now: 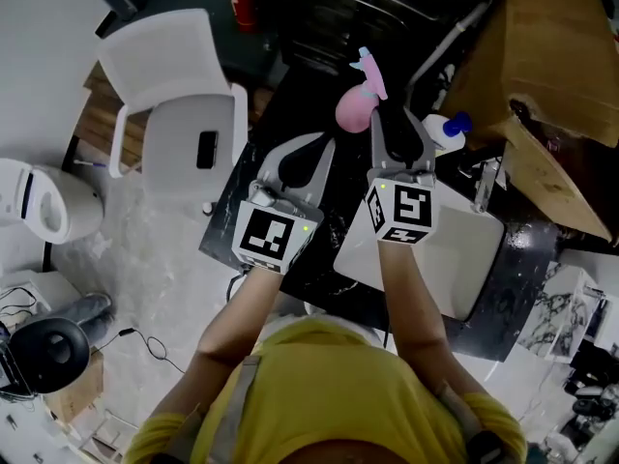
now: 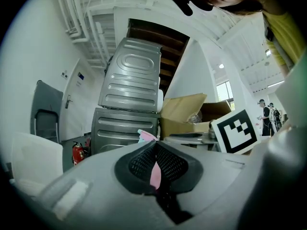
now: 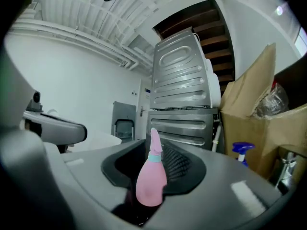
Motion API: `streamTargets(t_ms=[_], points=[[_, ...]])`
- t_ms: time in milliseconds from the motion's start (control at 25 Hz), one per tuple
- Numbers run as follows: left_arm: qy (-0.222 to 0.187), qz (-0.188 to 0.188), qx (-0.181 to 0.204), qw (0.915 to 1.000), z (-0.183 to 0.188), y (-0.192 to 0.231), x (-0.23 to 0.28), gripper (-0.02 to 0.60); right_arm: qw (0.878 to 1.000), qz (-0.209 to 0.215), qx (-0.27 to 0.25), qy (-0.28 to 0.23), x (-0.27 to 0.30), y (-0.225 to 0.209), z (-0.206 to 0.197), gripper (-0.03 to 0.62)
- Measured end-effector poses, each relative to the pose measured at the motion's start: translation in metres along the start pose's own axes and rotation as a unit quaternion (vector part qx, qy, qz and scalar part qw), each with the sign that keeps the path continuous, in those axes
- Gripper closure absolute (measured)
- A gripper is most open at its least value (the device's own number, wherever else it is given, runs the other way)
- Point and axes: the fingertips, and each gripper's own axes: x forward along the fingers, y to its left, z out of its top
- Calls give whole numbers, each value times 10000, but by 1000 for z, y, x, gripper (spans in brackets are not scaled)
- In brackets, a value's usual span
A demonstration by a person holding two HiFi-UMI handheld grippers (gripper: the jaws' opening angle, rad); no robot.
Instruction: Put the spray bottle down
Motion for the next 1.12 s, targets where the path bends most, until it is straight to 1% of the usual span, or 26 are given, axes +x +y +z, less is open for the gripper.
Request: streamTargets(t_ms=[80,120,160,360,480,640,720,840,1000,1120], points=[[-69,4,45,10000,6,-6,-8,580,10000,-4,54,-55,-21,4,6,564],[-95,-19,52,9999,10,-10,-12,578,9999,26,86,-85,-30,7,9,588],[-123,-45,62,9999,15,-15,-15,580,9999,57,101,-110,-39,10,13,594],[-176,-157,201,9995,35,-35,-28,580,9998,26,93,-187,-79,13,35,594],[-182,-195,327,9991,45,-47,-38,580,9997,-121,113,-173,-106,8,46,594],[-329,-219,517,9979,65,-62,-50,580,9987,-365,-148,-318,-140,1,67,594],[-371,-178,596,9974,74,-67,-57,580,9977,-490,-254,-390,-156,-2,75,594],[-423,4,628,9971,82,-68,-69,580,9966,-628,-279,-458,-174,-5,83,594],[-451,103,517,9976,88,-70,-83,580,9965,-611,-265,-509,-191,1,88,595],[-483,84,601,9970,90,-74,-85,580,9970,-501,-188,-553,-193,6,89,595]])
